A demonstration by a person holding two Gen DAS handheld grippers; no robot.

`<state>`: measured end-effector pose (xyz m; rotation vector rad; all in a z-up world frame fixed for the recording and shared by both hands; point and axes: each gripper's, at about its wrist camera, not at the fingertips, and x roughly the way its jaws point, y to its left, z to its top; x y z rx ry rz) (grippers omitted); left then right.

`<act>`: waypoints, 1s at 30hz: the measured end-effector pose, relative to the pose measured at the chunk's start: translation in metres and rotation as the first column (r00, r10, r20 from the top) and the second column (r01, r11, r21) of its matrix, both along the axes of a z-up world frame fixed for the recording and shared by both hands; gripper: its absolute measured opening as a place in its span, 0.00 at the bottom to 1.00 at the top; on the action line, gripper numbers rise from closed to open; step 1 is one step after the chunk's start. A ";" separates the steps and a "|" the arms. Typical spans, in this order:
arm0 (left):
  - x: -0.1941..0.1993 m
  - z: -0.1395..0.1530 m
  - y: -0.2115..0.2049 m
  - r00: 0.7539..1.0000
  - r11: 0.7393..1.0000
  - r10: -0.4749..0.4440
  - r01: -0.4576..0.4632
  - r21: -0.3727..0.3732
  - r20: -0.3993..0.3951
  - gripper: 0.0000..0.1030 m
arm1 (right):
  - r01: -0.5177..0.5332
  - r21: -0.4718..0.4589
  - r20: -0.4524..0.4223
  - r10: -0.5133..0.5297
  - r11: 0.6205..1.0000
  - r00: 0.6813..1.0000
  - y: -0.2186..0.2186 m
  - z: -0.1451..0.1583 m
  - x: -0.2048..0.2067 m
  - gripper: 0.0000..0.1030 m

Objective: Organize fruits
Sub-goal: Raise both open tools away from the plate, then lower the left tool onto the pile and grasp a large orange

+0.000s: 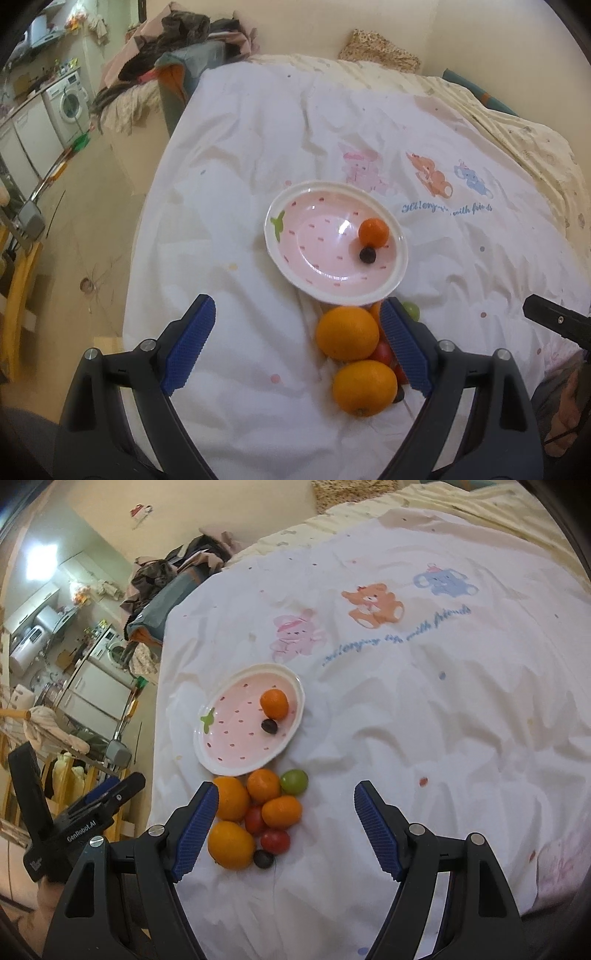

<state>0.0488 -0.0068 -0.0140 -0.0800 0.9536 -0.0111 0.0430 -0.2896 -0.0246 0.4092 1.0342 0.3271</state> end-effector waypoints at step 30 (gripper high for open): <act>0.007 -0.098 -0.053 0.902 0.981 -0.173 0.121 -0.153 -0.395 0.82 | 0.041 -0.042 -0.112 -0.046 0.998 0.993 0.010 -0.031 0.019 0.76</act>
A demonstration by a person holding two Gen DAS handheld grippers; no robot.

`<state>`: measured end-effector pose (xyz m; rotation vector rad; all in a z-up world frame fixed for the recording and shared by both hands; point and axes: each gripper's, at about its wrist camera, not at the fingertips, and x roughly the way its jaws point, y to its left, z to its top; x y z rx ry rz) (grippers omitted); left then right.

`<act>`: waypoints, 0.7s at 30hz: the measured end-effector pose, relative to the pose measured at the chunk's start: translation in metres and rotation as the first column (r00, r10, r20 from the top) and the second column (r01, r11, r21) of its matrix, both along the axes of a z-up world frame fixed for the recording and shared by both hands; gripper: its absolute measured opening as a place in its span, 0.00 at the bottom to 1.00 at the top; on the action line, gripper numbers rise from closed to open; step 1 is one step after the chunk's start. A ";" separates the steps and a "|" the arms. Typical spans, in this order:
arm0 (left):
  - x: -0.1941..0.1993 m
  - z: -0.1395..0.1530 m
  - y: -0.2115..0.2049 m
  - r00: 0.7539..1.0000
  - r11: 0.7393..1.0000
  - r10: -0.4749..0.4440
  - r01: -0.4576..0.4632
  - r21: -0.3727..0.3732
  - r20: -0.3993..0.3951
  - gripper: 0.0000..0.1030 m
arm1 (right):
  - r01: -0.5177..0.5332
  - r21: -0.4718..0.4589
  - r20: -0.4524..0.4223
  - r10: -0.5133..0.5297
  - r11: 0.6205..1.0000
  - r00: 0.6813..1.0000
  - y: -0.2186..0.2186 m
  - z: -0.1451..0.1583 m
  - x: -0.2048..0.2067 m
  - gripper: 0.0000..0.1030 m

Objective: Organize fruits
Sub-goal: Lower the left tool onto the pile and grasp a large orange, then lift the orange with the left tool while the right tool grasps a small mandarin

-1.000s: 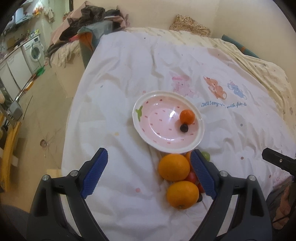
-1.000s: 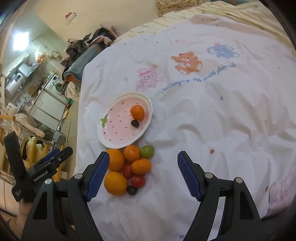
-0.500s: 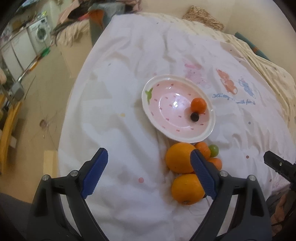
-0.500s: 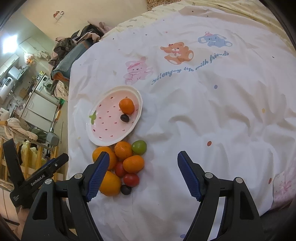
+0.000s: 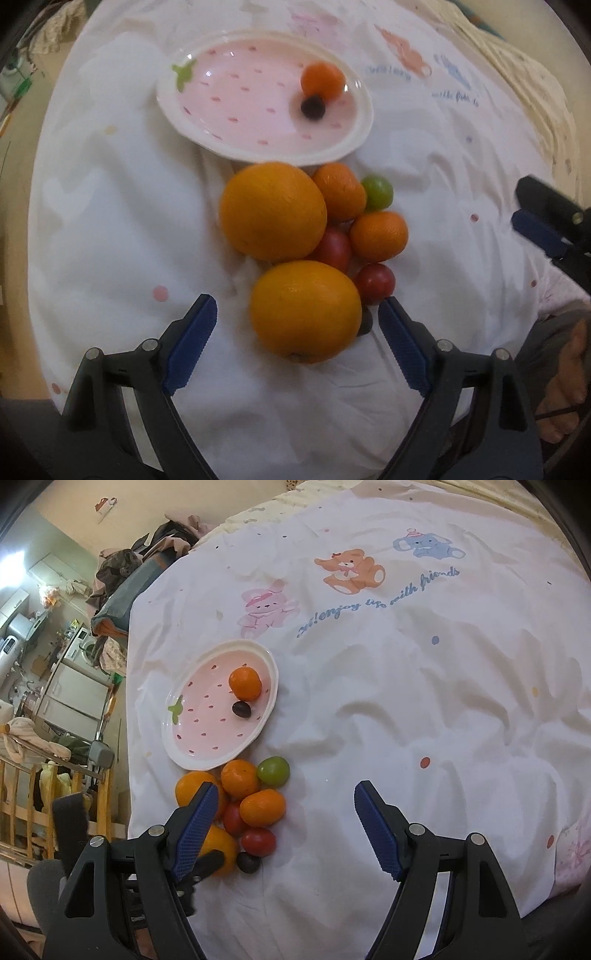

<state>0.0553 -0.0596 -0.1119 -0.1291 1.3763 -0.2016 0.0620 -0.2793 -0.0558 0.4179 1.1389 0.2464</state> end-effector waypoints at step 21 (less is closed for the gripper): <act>-0.025 0.032 0.007 0.999 0.999 -0.021 0.023 -0.043 0.048 0.55 | 0.003 -0.004 -0.037 -0.003 1.000 0.999 -0.002 -0.010 0.001 0.76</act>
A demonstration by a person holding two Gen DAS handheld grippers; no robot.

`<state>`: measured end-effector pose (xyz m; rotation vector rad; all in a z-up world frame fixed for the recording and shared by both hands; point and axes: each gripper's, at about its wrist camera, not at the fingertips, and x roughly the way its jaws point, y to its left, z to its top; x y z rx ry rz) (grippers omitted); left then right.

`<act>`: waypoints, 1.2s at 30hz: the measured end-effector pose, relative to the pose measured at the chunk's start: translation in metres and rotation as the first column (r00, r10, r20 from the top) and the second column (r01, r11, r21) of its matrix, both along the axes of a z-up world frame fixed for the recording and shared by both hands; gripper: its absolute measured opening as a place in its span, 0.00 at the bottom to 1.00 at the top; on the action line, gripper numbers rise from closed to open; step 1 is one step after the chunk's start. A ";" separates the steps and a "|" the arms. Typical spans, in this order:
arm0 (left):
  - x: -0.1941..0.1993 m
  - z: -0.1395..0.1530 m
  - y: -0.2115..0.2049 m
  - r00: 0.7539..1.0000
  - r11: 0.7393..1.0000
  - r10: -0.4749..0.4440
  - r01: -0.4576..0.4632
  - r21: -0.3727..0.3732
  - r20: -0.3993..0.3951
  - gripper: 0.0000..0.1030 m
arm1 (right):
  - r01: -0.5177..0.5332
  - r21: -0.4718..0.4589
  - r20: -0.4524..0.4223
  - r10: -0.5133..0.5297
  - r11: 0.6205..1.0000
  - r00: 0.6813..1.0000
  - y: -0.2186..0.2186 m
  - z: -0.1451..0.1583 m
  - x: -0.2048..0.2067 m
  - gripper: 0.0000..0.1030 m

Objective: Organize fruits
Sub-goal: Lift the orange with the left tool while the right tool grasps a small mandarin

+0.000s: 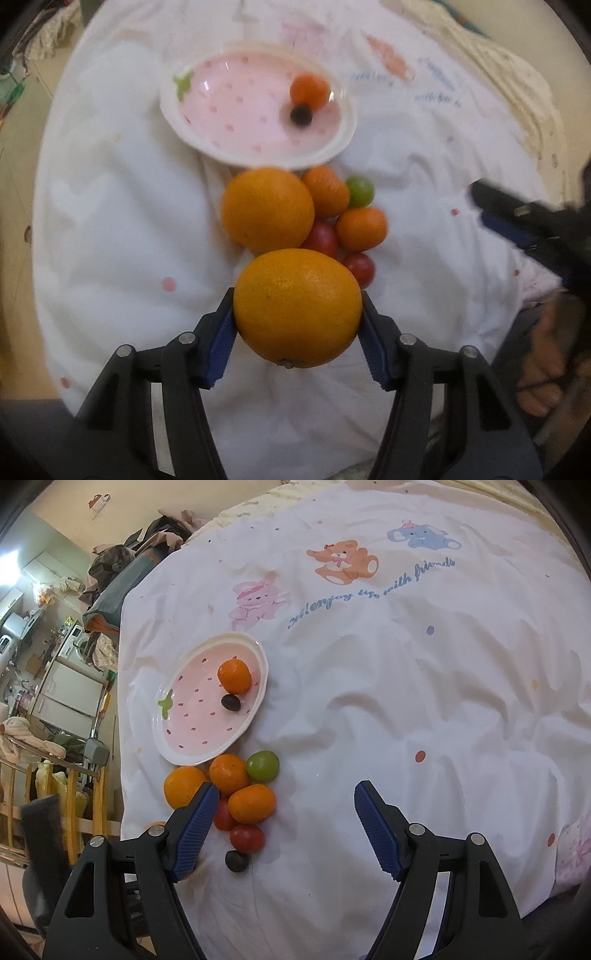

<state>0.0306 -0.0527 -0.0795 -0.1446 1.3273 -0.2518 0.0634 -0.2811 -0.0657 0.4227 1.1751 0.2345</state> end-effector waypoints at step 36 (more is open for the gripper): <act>0.019 0.018 0.071 0.950 0.951 0.292 -0.300 0.068 0.114 0.55 | -0.239 0.005 -0.141 0.238 0.971 0.961 0.055 -0.055 0.017 0.45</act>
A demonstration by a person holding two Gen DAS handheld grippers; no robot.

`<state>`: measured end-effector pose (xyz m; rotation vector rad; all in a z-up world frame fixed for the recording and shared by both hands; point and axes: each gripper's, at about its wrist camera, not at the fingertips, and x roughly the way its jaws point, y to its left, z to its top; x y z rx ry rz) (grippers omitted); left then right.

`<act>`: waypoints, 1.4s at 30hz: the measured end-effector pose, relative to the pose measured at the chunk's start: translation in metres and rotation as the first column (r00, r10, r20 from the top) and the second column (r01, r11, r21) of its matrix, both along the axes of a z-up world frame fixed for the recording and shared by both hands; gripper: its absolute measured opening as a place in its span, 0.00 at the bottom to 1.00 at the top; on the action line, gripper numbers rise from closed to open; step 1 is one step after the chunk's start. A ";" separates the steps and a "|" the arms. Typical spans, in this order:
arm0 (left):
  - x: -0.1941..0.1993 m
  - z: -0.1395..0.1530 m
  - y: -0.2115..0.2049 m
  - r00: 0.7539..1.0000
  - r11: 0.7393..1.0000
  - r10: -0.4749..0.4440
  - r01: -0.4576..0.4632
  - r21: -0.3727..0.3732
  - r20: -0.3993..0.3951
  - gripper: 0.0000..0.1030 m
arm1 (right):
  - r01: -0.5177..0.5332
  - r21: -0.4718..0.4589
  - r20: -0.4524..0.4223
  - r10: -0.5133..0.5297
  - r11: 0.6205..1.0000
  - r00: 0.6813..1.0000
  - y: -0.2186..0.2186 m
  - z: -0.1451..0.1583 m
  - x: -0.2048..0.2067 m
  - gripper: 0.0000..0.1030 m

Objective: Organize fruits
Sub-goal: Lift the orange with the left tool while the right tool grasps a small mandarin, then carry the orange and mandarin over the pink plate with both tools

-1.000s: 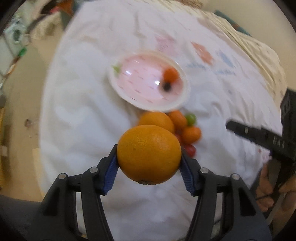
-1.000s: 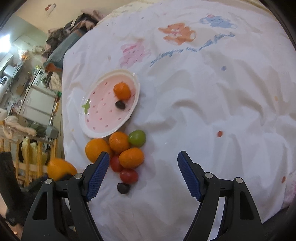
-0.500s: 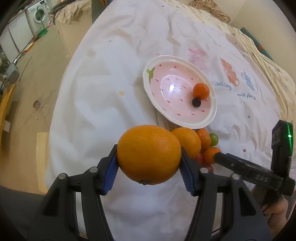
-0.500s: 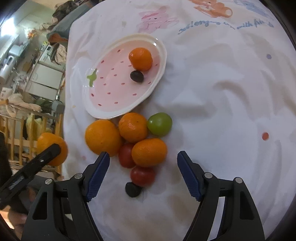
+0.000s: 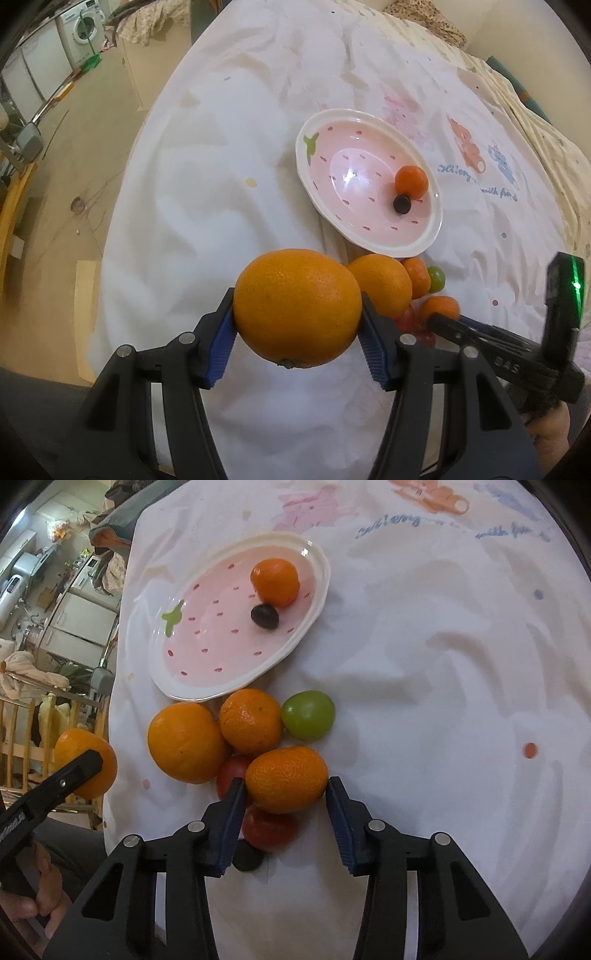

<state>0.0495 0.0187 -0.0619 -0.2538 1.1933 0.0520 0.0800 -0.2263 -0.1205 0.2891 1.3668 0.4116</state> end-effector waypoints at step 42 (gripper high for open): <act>0.036 0.067 -0.014 0.987 0.991 -0.037 0.016 0.135 0.153 0.55 | 0.173 0.226 0.403 -0.254 0.959 0.879 -0.073 0.138 0.000 0.45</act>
